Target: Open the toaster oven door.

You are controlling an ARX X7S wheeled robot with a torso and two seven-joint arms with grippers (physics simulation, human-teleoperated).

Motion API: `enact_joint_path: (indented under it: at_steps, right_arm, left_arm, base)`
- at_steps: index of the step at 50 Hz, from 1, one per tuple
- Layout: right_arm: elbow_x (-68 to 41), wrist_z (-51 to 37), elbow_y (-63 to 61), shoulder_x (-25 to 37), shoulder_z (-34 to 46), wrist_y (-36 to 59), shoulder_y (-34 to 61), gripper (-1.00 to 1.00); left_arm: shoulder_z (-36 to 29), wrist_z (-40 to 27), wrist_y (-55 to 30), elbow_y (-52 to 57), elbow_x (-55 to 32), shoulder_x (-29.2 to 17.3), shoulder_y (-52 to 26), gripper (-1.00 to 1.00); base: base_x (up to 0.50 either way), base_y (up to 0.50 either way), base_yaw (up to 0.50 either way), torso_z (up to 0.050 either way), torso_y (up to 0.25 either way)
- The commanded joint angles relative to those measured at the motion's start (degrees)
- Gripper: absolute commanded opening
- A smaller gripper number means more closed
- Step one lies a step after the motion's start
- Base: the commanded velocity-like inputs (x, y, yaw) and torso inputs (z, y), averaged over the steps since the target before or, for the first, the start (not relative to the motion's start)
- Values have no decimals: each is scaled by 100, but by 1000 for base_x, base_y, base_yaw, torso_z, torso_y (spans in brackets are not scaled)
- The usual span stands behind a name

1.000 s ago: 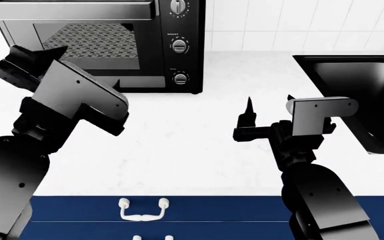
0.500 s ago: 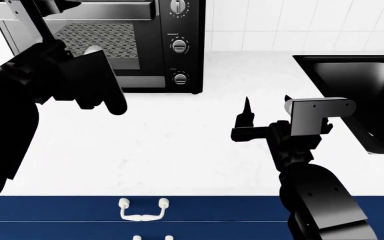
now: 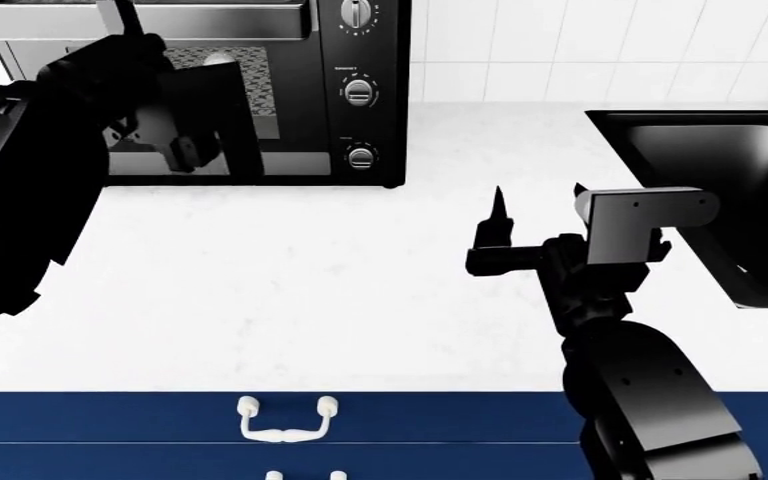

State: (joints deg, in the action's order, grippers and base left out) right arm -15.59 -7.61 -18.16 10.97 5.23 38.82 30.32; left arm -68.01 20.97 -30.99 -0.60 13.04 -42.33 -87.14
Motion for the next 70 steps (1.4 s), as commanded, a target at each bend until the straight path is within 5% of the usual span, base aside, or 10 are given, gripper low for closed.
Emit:
enact_joint_path:
  at_steps: [1, 48, 70]
  right_arm:
    - [-45, -22, 40, 35, -24, -28, 28, 100]
    - [-213, -111, 201, 186, -127, -132, 116, 100]
    - [-251, -167, 280, 256, -157, -190, 121, 100]
  left_arm:
    - [-176, 150, 390, -737, 32, 376, -221, 100]
    - [-631, -153, 1971, -4310, 200, 1976, -688, 100]
    - [-848, -578, 3313, -6900, 251, 2982, -918, 100]
  base:
    - [0, 0, 0, 0, 0]
    - [0, 0, 0, 0, 0]
    - [0, 0, 0, 0, 0]
